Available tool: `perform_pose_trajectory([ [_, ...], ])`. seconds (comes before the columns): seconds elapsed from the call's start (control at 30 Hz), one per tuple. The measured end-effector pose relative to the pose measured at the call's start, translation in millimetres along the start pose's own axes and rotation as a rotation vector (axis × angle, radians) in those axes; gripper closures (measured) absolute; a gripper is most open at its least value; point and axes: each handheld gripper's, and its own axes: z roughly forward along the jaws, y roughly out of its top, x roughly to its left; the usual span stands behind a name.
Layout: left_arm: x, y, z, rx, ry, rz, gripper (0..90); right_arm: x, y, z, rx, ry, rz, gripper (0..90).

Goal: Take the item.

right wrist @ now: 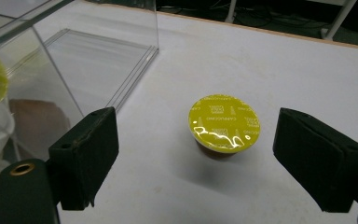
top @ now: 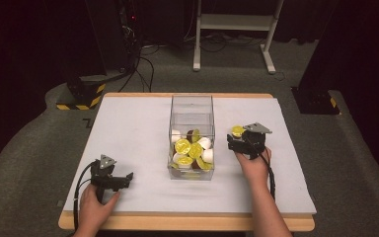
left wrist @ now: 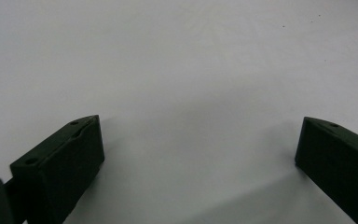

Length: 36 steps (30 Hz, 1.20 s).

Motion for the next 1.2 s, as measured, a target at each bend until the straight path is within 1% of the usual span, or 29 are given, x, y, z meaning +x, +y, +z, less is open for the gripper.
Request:
perform_pose_trajectory([
  [0.27,0.0,0.0,0.0,0.0,0.0,-0.001,1.2,10.7,-5.8,-19.7,-0.014,0.017,-0.015,14.5],
  [0.43,0.0,0.0,0.0,0.0,0.0,0.0,1.2,16.9,-12.8,-28.7,-0.006,0.019,-0.024,14.7],
  [0.57,0.0,0.0,0.0,0.0,0.0,0.0,1.2,19.2,-18.9,-33.5,0.01,0.018,-0.019,14.7],
  [0.67,0.0,0.0,0.0,0.0,0.0,0.0,1.2,20.2,-23.7,-37.1,0.008,0.02,-0.008,15.1],
  [0.77,0.0,0.0,0.1,-0.001,0.0,-0.001,1.2,23.5,-30.9,-39.1,0.029,0.021,-0.016,15.1],
  [0.87,-0.1,0.0,0.1,-0.001,0.0,-0.001,1.2,25.7,-39.5,-41.5,0.052,0.031,-0.007,15.1],
  [1.0,0.0,0.0,0.0,0.0,0.0,0.0,1.2,30.1,-49.8,-45.1,0.073,0.052,-0.002,15.5],
  [1.03,-0.1,-0.1,0.1,-0.001,0.0,-0.001,1.2,32.6,-54.0,-45.9,0.085,0.061,-0.001,15.5],
  [1.2,-0.1,-0.1,0.1,-0.001,0.0,0.0,1.2,42.1,-65.5,-45.3,0.13,0.075,-0.022,15.4],
])
